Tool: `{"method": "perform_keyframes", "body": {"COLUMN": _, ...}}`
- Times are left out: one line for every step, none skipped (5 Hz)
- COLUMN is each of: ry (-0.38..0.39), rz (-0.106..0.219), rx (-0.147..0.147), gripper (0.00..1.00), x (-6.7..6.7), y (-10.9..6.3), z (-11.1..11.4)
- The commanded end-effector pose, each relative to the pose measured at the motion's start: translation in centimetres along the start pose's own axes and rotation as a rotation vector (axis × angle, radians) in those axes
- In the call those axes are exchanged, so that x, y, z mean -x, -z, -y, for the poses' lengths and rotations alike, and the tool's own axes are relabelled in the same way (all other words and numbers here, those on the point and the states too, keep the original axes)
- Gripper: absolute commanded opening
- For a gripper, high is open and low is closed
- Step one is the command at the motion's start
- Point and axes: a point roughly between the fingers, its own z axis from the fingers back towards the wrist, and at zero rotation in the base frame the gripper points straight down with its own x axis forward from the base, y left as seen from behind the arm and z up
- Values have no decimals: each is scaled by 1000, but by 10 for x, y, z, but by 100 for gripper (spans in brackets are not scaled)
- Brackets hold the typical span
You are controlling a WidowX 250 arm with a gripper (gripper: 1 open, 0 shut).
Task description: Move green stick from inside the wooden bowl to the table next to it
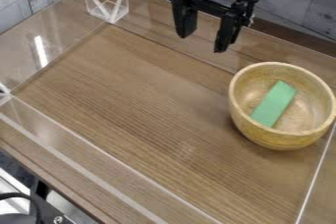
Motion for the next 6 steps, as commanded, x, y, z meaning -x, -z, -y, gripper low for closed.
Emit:
{"method": "perform_keyframes", "body": {"ry": 2, "rz": -12, "rx": 3, "gripper": 100, "x": 1, "y": 7, "z": 5}}
{"method": "perform_keyframes", "body": {"ry": 31, "rz": 8, "rx": 19, "gripper": 100, "x": -3, "y": 16, "z": 24}}
{"method": "perform_keyframes", "body": {"ry": 52, "rz": 35, "rx": 26, "gripper": 100, "x": -8, "y": 22, "z": 49}}
{"method": "perform_keyframes", "body": {"ry": 66, "rz": 52, "rx": 25, "gripper": 100, "x": -14, "y": 31, "z": 73}}
{"method": "perform_keyframes", "body": {"ry": 77, "rz": 68, "rx": 25, "gripper": 100, "x": -19, "y": 40, "z": 90}}
{"method": "perform_keyframes", "body": {"ry": 84, "rz": 78, "rx": 22, "gripper": 100, "x": -24, "y": 51, "z": 103}}
